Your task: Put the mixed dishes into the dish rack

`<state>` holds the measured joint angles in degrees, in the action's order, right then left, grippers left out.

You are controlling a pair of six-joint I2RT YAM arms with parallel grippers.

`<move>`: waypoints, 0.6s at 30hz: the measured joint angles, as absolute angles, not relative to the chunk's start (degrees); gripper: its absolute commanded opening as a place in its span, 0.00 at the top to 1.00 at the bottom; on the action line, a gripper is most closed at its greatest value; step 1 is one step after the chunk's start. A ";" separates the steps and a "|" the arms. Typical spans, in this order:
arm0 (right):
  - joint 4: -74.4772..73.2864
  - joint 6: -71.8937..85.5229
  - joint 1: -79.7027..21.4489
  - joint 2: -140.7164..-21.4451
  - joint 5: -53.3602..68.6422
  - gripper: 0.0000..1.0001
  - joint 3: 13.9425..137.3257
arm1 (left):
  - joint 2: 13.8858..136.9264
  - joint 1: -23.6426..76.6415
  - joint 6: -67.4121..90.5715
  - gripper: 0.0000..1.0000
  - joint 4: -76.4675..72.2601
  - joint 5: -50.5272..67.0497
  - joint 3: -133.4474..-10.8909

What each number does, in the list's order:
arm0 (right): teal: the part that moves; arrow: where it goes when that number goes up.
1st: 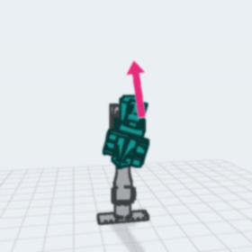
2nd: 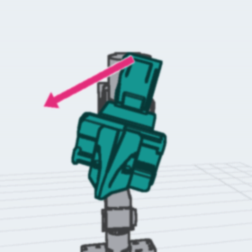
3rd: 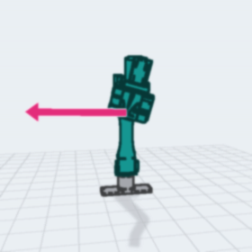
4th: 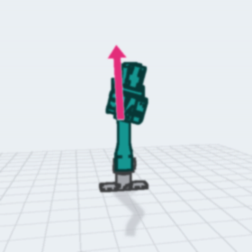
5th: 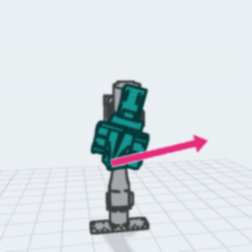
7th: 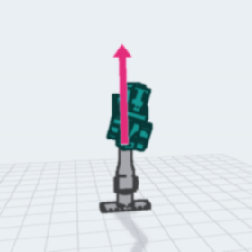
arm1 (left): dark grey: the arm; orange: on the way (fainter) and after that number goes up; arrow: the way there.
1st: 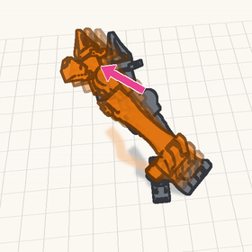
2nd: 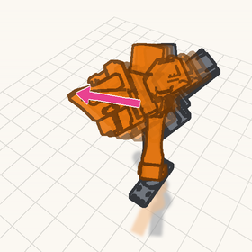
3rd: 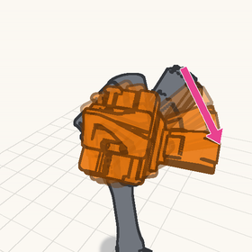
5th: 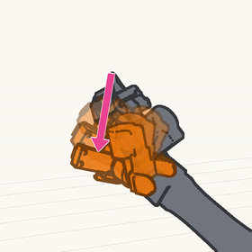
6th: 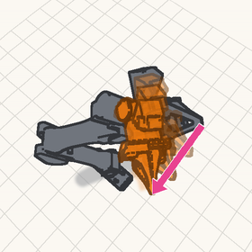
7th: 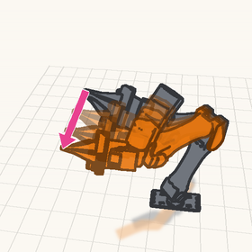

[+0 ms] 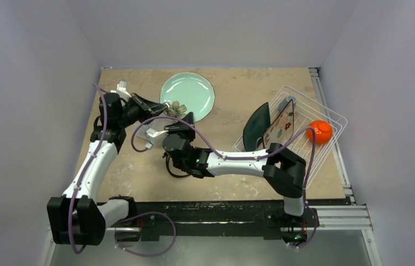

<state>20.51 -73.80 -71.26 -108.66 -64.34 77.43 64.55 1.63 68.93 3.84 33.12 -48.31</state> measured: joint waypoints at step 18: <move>24.69 -72.20 -70.83 -105.56 -63.48 1.00 74.37 | 65.52 1.69 64.58 0.00 0.05 38.79 -53.32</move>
